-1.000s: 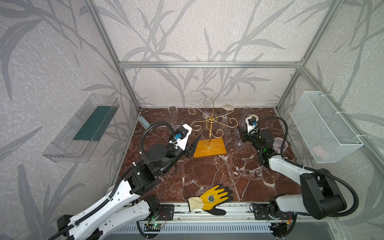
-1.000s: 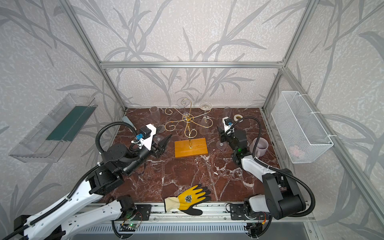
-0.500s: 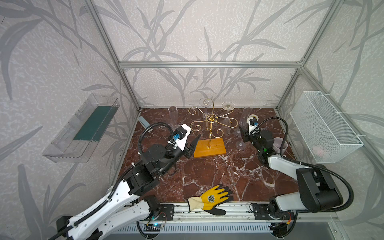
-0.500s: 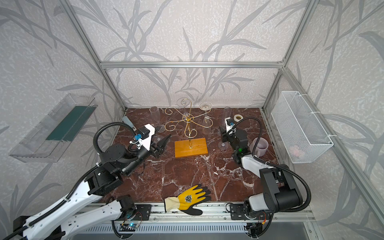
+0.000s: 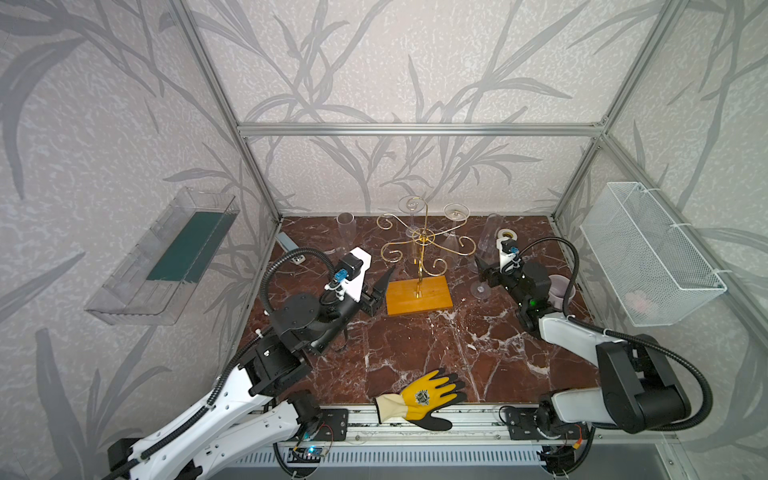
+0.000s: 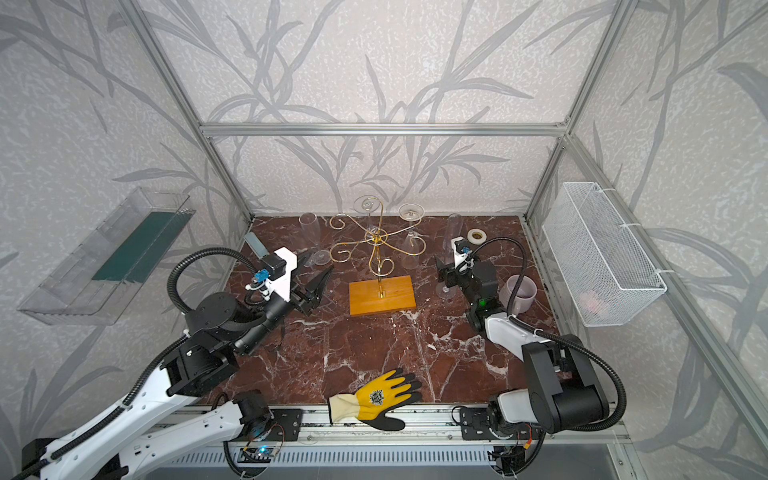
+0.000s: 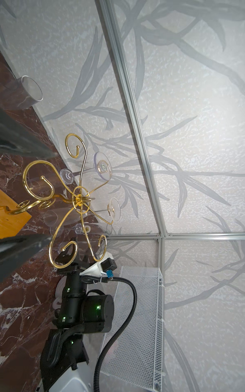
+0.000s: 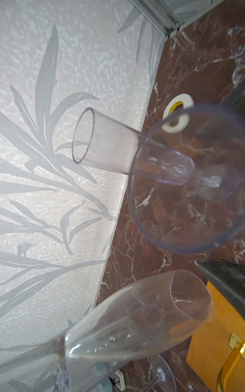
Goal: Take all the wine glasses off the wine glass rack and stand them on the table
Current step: 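Raise the right gripper away while the left arm lifts toward the far side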
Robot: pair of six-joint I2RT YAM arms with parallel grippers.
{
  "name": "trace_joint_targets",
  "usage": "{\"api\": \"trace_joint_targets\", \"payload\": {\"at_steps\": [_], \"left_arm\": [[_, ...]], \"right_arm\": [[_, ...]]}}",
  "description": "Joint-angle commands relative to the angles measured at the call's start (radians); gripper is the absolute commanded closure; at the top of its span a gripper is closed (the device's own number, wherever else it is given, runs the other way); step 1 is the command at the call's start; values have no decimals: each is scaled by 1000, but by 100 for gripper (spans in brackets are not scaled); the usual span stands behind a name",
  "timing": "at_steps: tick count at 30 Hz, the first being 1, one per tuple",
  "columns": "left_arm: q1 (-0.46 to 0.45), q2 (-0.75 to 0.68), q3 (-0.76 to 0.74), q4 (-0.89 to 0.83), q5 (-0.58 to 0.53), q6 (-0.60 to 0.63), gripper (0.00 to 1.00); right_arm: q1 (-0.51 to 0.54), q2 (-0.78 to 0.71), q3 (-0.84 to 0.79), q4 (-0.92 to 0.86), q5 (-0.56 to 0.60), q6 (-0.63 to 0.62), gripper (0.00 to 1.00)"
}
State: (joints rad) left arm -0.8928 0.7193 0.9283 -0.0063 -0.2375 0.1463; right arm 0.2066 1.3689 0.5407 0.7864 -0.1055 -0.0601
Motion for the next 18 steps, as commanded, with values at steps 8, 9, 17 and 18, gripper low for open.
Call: {"api": "trace_joint_targets", "payload": {"at_steps": [8,9,17,18], "left_arm": [[3,-15,49,8,-61,29,41],[5,-14,50,5,-65,37,41],[10,0,66,-29,-78,75,41],[13,10,76,-46,-87,83,41]], "right_arm": [[-13,-168,-22,-109,15,-5,8],[-14,-188,-24,-122,11,-3,8],[-16,-384,0,-319,-2,19,8],[-16,-414,16,-374,-3,21,8]]}}
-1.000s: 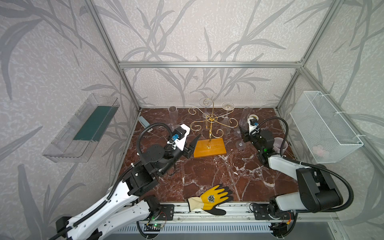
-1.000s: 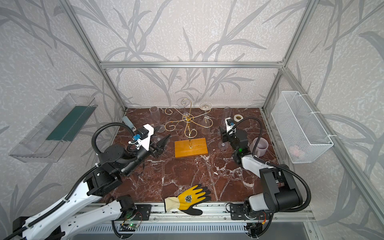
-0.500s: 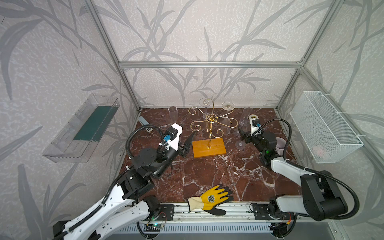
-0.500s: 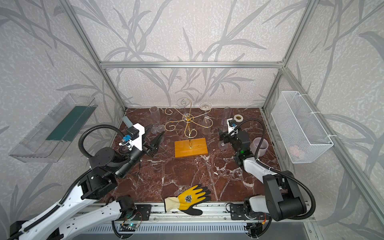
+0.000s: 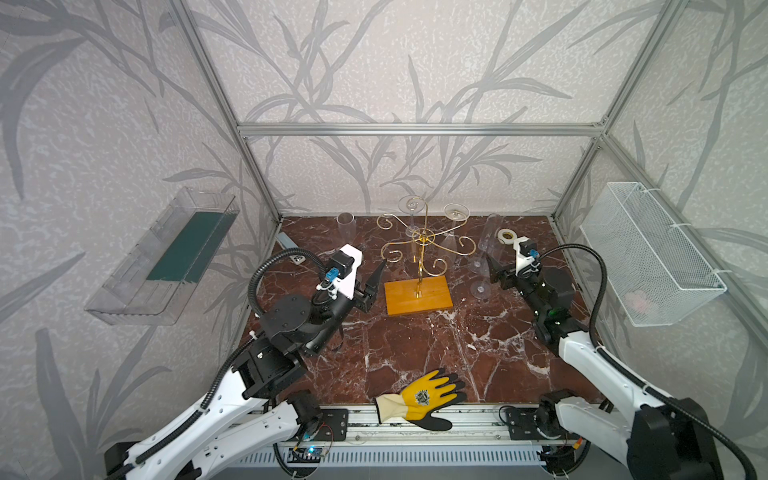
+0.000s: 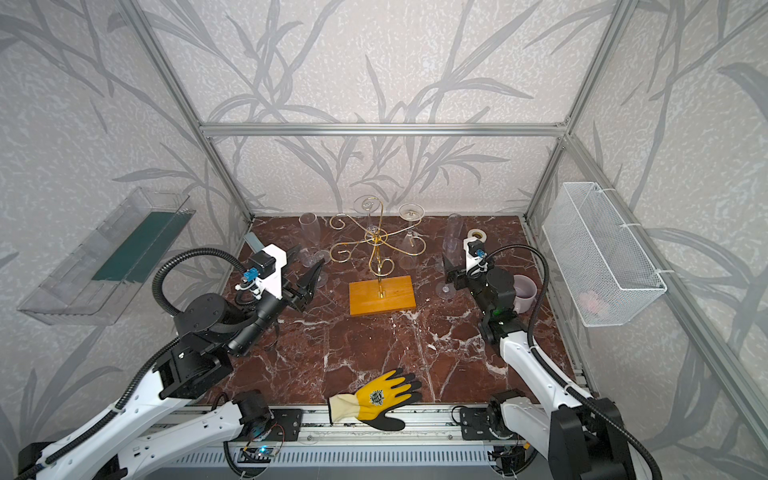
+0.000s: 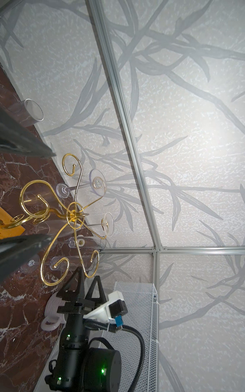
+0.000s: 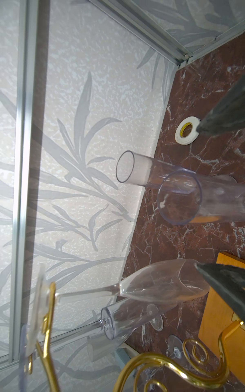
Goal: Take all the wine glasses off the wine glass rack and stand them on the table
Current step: 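Raise the right gripper away while the left arm lifts toward the far side, then reach the left gripper to a hanging flute while the right draws back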
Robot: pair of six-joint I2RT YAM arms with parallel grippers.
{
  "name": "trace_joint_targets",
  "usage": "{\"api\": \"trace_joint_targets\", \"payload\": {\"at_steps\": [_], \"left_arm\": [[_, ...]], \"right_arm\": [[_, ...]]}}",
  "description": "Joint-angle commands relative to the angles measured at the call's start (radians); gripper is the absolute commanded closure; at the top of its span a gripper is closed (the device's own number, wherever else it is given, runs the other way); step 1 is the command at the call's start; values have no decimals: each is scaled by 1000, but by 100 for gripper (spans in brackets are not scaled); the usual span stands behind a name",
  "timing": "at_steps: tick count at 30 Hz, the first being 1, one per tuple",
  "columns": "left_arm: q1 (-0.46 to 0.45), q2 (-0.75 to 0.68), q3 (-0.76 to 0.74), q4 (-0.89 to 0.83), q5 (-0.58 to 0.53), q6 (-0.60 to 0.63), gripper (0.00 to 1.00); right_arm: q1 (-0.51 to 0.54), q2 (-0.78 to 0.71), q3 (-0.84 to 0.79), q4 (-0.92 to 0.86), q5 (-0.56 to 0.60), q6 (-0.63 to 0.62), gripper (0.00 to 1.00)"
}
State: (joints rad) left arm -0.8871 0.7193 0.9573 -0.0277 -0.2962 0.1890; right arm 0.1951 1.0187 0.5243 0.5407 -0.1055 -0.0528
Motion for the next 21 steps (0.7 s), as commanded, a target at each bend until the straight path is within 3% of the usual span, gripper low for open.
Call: {"api": "trace_joint_targets", "payload": {"at_steps": [1,5,7,10,12,15,21], "left_arm": [[10,19,56,-44,-34,48,41],[58,67,102,-89,-36,65,41],[134,95,136,-102,10,44,41],[320,176,235,-165,166,-56,41],[419,275,357,-262,213,-123,41],[499,443,572,-443,268,-188,42],[618,733,908,-603,598,-327,41]], "right_arm": [[-5,-85,50,-187,-2,18,8],[-5,-175,128,-421,7,37,8],[-5,-219,143,-478,-4,53,8],[-5,-287,154,-538,-31,100,8],[-5,-322,175,-603,-52,141,8],[-5,-343,226,-717,-100,194,8],[-5,-373,292,-859,-211,264,8]]}}
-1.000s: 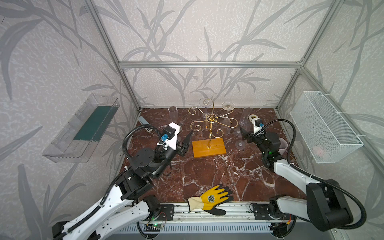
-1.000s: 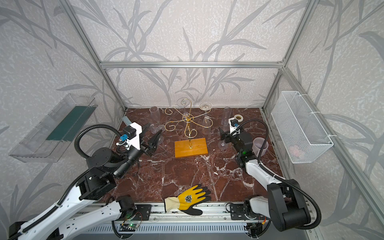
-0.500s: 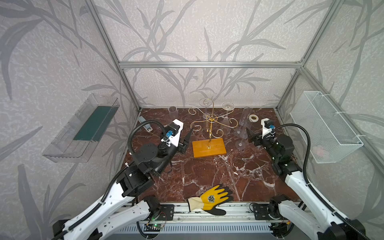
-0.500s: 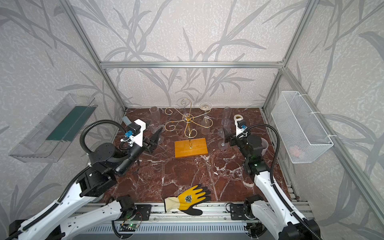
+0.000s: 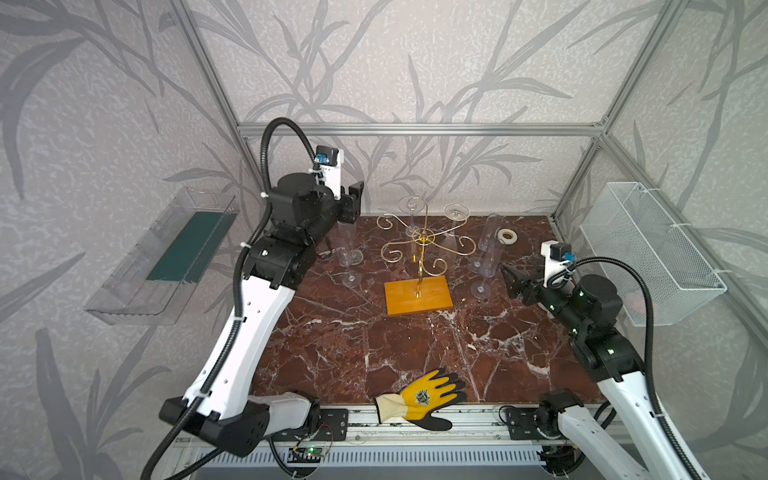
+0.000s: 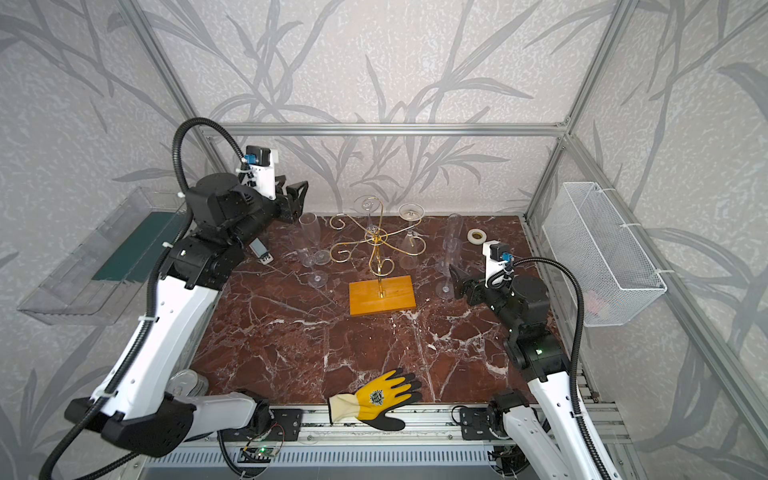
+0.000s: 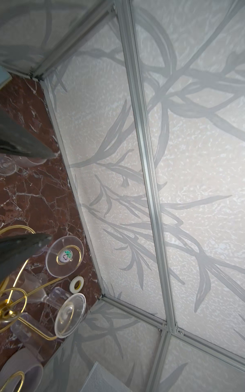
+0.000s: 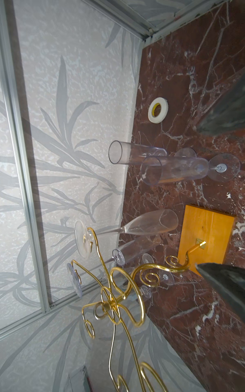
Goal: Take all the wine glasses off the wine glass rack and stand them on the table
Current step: 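Reach the left gripper to a hanging flute while the right draws back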
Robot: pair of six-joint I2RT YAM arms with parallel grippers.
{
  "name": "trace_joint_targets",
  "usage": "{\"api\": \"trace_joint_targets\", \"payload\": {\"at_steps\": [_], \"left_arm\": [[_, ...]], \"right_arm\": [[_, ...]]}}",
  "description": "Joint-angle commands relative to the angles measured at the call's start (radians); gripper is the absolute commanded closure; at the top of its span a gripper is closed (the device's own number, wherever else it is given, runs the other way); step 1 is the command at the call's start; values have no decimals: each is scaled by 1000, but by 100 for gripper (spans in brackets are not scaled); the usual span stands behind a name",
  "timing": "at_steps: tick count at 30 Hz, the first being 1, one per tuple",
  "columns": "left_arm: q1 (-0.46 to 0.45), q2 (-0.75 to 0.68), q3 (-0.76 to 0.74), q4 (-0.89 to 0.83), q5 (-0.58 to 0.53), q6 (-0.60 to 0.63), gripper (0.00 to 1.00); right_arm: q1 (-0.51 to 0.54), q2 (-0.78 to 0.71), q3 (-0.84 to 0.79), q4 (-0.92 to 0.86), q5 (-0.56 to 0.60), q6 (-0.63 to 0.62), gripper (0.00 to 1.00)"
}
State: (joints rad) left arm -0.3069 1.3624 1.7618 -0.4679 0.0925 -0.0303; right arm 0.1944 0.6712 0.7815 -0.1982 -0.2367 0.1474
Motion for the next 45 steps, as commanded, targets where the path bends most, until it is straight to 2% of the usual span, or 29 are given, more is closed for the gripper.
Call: {"api": "trace_joint_targets", "payload": {"at_steps": [1,5,9,14,18,26,37,42,45], "left_arm": [[55,133,146,-182,252,-140,41],[119,306,288,-207,517,-280,47],[123,457,431,-271,700,-331,54],[123,567,523,-347,783,-330,55],[126,596,493,-277,909,-380,57],[126,622,463,-251,970,-400,58],[125,668,466,-309,945,-376,58],[125,682,446,-238,1039,-411,59],[124,691,438,-203,1057,-440,61]], "right_arm": [[-4,-35,35,-129,-91,72,8],[-4,-74,49,-197,-106,82,8],[-4,-74,83,-285,-156,63,8],[-4,-84,90,-305,-174,66,7],[-4,-88,93,-312,-178,66,7],[-4,-118,87,-341,-164,64,7],[-4,-133,90,-367,-153,59,7],[-4,-136,87,-367,-149,62,7],[-4,-137,87,-367,-143,63,7]]}}
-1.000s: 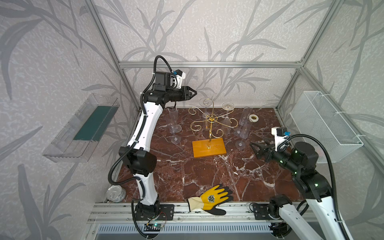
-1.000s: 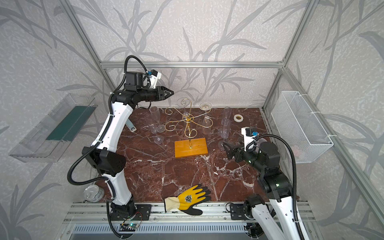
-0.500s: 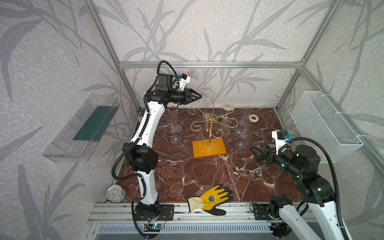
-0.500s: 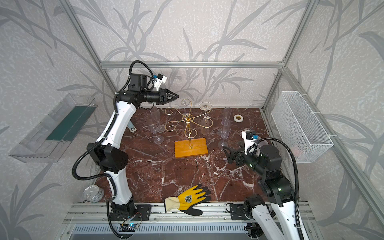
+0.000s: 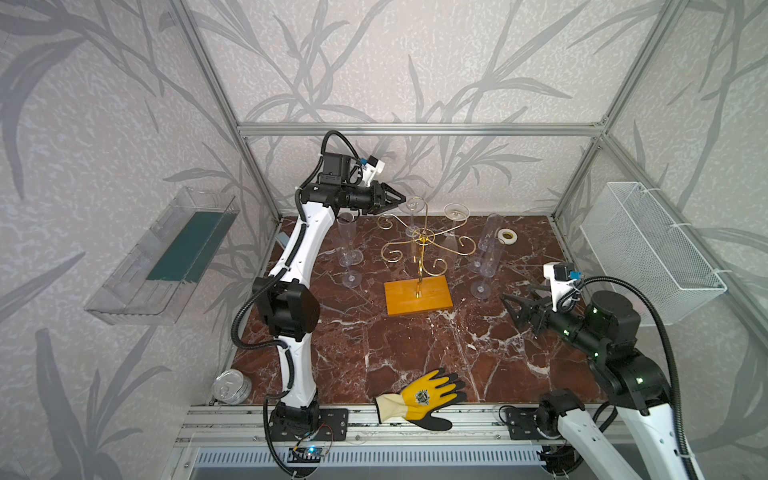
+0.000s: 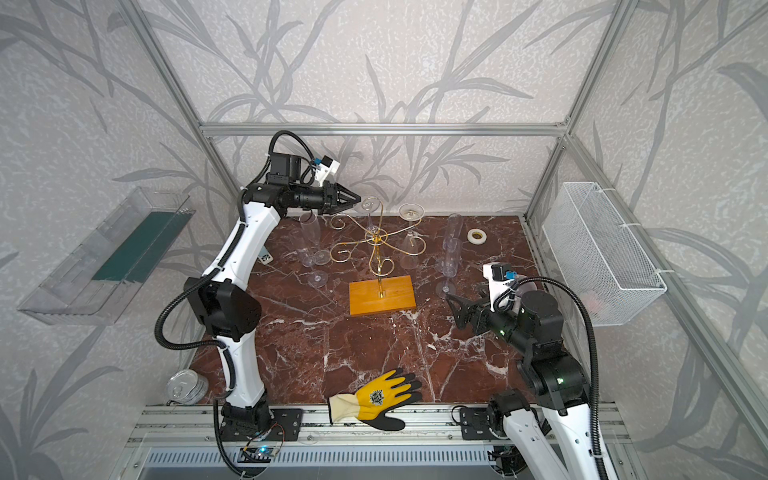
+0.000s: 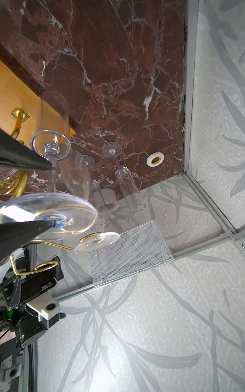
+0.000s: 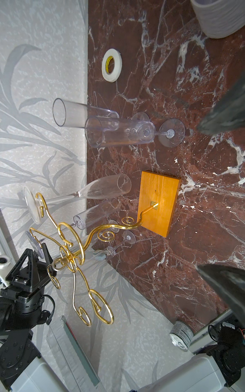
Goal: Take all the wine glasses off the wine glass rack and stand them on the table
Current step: 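Reach the left gripper to a hanging flute while the right draws back, then close the left gripper on the hanging flute's stem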
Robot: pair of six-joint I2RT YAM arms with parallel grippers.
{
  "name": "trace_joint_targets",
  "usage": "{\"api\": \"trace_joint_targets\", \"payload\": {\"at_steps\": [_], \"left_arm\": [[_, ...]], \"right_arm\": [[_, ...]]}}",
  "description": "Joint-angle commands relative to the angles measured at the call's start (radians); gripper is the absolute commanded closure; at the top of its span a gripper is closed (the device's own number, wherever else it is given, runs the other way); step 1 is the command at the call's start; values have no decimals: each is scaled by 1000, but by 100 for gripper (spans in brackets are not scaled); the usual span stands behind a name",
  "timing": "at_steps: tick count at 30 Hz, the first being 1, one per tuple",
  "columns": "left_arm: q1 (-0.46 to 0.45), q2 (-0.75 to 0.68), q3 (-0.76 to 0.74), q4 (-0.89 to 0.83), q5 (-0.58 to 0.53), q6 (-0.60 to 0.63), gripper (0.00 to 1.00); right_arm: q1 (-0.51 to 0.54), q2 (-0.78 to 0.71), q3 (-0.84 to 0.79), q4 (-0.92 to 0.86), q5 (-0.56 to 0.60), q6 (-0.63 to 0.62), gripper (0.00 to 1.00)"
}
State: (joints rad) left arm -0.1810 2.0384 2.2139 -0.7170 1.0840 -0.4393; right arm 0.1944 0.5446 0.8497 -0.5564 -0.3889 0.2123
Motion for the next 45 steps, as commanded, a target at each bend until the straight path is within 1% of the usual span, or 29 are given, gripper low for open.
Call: {"api": "trace_joint_targets", "payload": {"at_steps": [1,8,13,17,21,26,32,35,38,41,45], "left_arm": [[-2,17,-14,53,69,-36,61],[-3,24,-24,98,95,-72,62],[-5,25,-48,152,109,-115,69],[-4,27,-49,155,108,-117,72],[-4,28,-53,167,104,-130,80],[-3,23,-60,193,93,-150,85],[-4,9,-78,220,87,-168,93],[-4,-6,-91,230,69,-170,100],[-5,-18,-105,250,59,-184,100],[-4,-34,-129,297,57,-221,100],[-4,-69,-191,473,62,-350,100]], "right_arm": [[-4,-12,19,-9,11,-3,7],[-4,-12,17,-12,21,-2,6],[-4,-14,16,-11,27,0,6],[-4,-23,12,-16,39,-1,6],[-4,-41,0,-12,56,7,6],[-4,-54,-1,-20,69,1,6],[-4,-64,-11,-24,86,-1,6],[-4,-73,-12,-28,97,0,6],[-4,-80,-15,-35,112,0,6],[-4,-90,-20,-38,120,1,6],[-4,-99,-20,-41,125,4,6]]}}
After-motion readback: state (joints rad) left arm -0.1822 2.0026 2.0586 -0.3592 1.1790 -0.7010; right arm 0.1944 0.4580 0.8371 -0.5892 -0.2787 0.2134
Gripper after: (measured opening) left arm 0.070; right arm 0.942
